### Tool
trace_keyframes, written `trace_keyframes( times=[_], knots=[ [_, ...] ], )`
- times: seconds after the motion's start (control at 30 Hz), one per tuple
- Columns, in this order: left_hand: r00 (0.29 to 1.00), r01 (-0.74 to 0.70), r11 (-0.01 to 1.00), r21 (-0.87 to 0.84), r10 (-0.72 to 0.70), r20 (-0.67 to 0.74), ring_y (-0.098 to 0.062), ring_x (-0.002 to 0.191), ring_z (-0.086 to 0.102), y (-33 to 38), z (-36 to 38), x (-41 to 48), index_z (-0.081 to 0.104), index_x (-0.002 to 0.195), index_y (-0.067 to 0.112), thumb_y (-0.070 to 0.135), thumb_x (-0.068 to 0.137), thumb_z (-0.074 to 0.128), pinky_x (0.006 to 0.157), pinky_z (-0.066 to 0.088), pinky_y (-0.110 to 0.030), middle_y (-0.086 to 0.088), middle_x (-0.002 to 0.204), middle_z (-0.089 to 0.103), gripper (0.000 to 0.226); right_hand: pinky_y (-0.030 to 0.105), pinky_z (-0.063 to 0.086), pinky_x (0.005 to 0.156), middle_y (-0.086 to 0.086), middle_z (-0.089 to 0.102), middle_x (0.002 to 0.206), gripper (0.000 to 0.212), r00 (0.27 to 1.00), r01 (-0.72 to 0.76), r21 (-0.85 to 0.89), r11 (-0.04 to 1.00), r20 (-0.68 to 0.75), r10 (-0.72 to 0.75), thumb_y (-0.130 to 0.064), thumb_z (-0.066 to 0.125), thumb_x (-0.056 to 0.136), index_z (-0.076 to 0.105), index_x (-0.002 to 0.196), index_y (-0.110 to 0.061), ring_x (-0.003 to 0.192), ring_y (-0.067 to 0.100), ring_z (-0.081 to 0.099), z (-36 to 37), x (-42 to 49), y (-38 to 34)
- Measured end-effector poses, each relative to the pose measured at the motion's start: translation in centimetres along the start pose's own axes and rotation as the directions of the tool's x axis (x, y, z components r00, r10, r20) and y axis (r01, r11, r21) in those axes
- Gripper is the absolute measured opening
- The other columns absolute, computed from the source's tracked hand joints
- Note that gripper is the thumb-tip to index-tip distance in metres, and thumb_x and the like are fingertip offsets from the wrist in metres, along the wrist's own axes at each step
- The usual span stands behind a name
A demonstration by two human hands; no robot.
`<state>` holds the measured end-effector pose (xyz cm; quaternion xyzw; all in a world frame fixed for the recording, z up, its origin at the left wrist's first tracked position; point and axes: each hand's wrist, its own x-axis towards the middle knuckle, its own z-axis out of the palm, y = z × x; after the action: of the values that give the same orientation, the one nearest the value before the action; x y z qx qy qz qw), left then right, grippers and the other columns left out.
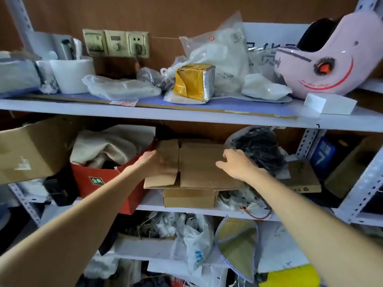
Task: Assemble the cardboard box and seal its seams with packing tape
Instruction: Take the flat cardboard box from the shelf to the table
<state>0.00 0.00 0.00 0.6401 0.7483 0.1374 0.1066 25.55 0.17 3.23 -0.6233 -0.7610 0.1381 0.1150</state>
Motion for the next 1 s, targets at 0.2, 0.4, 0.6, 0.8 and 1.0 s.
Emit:
trace_keyframes(
  times=[0.2,0.4,0.6,0.8,1.0],
  knots=[
    [0.994,0.11,0.992,-0.056,-0.11,0.011,-0.035,0.114,0.054,-0.3,1.3,1.9,0.064,0.115,0.013,0.041,0.067,0.078,0.097,0.047,-0.043,-0.015,0.124,0.059,0.058,0.038,0.04,0.104,0.019,0.034,0.149,0.075,0.977,-0.17,-0.011,0.985,0.127,0.17,-0.045,0.053,0.094,0.027,0.146,0.003,0.131,0.032,0.043,0.3,1.5,1.3],
    [0.987,0.155,0.98,-0.124,-0.158,-0.014,-0.032,0.109,0.056,0.3,1.1,1.3,0.056,0.118,0.006,0.033,0.059,0.088,0.092,0.049,-0.041,-0.014,0.119,0.059,0.073,0.031,0.043,0.099,0.017,0.045,0.139,0.082,0.949,-0.291,0.146,0.945,0.171,0.266,-0.035,0.069,0.085,0.027,0.142,0.006,0.121,0.028,0.049,2.6,2.8,2.0],
    [0.97,0.213,0.917,-0.338,-0.24,-0.04,-0.028,0.105,0.053,2.7,-0.4,-0.1,0.047,0.127,0.002,0.011,0.059,0.089,0.081,0.043,-0.031,-0.016,0.123,0.054,0.081,0.036,0.035,0.107,0.016,0.032,0.151,0.1,0.928,-0.373,0.308,0.875,0.138,0.347,-0.031,0.079,0.076,0.018,0.148,0.002,0.136,0.03,0.035,1.9,2.0,4.4],
    [0.971,0.205,0.819,-0.536,-0.238,0.008,-0.027,0.094,0.058,7.7,1.4,-1.3,0.056,0.121,-0.001,0.018,0.062,0.089,0.076,0.05,-0.034,-0.017,0.117,0.06,0.07,0.04,0.031,0.11,0.018,0.028,0.152,0.097,0.878,-0.442,0.462,0.769,0.045,0.477,-0.026,0.079,0.077,0.018,0.146,0.003,0.138,0.032,0.032,-0.9,-2.0,10.1],
    [0.996,0.059,0.772,-0.633,0.0,0.092,-0.023,0.092,0.058,15.1,6.2,-2.6,0.062,0.084,0.011,0.014,0.06,0.089,0.079,0.049,-0.032,-0.007,0.101,0.061,0.037,0.036,0.034,0.109,0.015,0.034,0.15,0.102,0.748,-0.585,0.469,0.662,-0.004,0.664,-0.031,0.084,0.071,0.023,0.146,-0.001,0.137,0.03,0.035,-3.2,-9.2,17.4]
  ],
)
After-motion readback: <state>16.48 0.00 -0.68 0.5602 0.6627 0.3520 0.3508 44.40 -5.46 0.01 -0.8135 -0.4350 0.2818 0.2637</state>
